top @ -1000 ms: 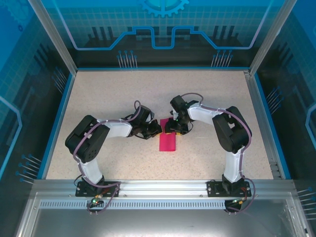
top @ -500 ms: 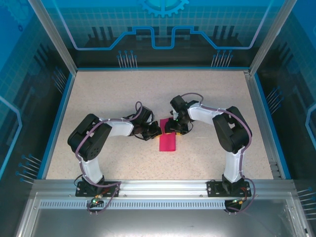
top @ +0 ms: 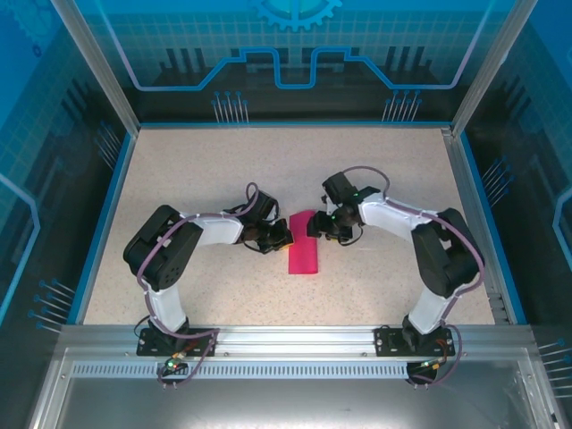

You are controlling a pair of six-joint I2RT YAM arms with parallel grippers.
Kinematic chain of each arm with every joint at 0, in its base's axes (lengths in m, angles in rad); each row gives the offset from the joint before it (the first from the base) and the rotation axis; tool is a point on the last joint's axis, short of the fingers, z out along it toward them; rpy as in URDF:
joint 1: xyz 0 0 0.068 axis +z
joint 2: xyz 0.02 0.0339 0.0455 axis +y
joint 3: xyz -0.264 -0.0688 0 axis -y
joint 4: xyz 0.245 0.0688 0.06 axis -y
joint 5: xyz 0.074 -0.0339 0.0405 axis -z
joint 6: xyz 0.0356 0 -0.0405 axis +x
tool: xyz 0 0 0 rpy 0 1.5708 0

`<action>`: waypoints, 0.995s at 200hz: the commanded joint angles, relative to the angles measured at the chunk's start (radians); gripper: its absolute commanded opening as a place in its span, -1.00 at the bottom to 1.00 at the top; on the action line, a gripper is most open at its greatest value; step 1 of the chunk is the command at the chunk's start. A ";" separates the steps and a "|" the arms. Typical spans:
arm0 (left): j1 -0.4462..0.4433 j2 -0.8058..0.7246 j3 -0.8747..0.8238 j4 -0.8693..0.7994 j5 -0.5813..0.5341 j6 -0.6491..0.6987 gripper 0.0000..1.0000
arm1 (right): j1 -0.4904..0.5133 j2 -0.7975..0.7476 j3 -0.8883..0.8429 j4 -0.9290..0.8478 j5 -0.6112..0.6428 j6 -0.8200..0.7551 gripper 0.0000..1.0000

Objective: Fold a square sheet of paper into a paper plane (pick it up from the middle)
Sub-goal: Hold the square sheet of paper at the center of the table, then fold the square sheet of paper in half at the center of the table.

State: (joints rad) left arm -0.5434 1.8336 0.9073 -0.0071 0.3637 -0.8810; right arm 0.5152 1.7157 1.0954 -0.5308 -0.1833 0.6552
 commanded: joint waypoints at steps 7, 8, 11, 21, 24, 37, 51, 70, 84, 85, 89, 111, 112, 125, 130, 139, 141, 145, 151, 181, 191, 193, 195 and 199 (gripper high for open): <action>-0.011 0.045 -0.001 -0.105 -0.052 0.019 -1.00 | 0.015 -0.060 -0.020 0.052 -0.064 -0.026 0.04; -0.011 0.044 -0.001 -0.105 -0.052 0.019 -1.00 | 0.018 -0.060 -0.019 0.053 -0.066 -0.027 0.03; -0.011 0.045 0.000 -0.106 -0.052 0.018 -1.00 | 0.025 -0.059 -0.018 0.061 -0.072 -0.030 0.01; -0.013 0.046 0.004 -0.109 -0.055 0.018 -1.00 | 0.043 -0.050 -0.008 0.072 -0.090 -0.042 -0.09; -0.013 0.046 0.005 -0.112 -0.055 0.017 -1.00 | 0.050 -0.045 -0.002 0.072 -0.093 -0.044 -0.12; -0.013 0.047 0.008 -0.124 -0.061 0.016 -1.00 | 0.067 -0.019 0.013 0.081 -0.111 -0.049 -0.24; -0.015 0.048 0.011 -0.132 -0.070 0.017 -1.00 | 0.071 0.015 0.015 0.096 -0.135 -0.040 -0.34; -0.016 0.050 0.015 -0.145 -0.078 0.013 -1.00 | 0.071 0.054 0.008 0.120 -0.156 -0.032 -0.43; -0.015 0.050 0.017 -0.152 -0.081 0.014 -1.00 | 0.066 0.075 0.007 0.129 -0.171 -0.033 -0.44; -0.015 0.050 0.018 -0.152 -0.081 0.014 -1.00 | 0.066 0.078 0.006 0.129 -0.172 -0.034 -0.45; -0.016 0.051 0.019 -0.155 -0.081 0.014 -1.00 | 0.063 0.084 0.006 0.126 -0.174 -0.036 -0.45; -0.018 0.059 0.027 -0.164 -0.082 0.015 -1.00 | 0.042 0.104 -0.004 0.121 -0.168 -0.044 -0.47; -0.018 0.059 0.027 -0.164 -0.083 0.015 -1.00 | 0.041 0.104 -0.005 0.121 -0.169 -0.044 -0.47; -0.019 0.059 0.027 -0.170 -0.087 0.012 -1.00 | 0.026 0.113 -0.023 0.126 -0.166 -0.045 -0.48; -0.019 0.059 0.028 -0.173 -0.089 0.012 -1.00 | 0.022 0.115 -0.029 0.129 -0.167 -0.047 -0.49; -0.019 0.060 0.027 -0.180 -0.092 0.012 -1.00 | 0.012 0.119 -0.041 0.136 -0.169 -0.049 -0.50; -0.019 0.062 0.027 -0.181 -0.092 0.010 -1.00 | 0.010 0.119 -0.045 0.137 -0.169 -0.049 -0.51; -0.019 0.061 0.028 -0.183 -0.094 0.010 -1.00 | 0.006 0.120 -0.051 0.141 -0.169 -0.051 -0.51; -0.019 0.061 0.028 -0.188 -0.097 0.010 -1.00 | 0.001 0.123 -0.059 0.145 -0.169 -0.053 -0.51; -0.019 0.064 0.027 -0.199 -0.105 0.011 -1.00 | -0.022 0.135 -0.095 0.162 -0.169 -0.070 -0.52; -0.018 0.064 0.024 -0.200 -0.108 0.013 -1.00 | -0.032 0.140 -0.105 0.164 -0.172 -0.077 -0.53; -0.019 0.064 0.023 -0.201 -0.108 0.013 -1.00 | -0.034 0.140 -0.107 0.165 -0.174 -0.078 -0.53; -0.019 0.064 0.022 -0.200 -0.109 0.013 -1.00 | -0.038 0.140 -0.109 0.166 -0.174 -0.080 -0.54; -0.019 0.064 0.021 -0.199 -0.108 0.013 -1.00 | -0.040 0.140 -0.115 0.167 -0.173 -0.084 -0.54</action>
State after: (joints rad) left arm -0.5541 1.8431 0.9474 -0.0772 0.3332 -0.8814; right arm 0.5007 1.8328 1.0183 -0.3656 -0.3504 0.6044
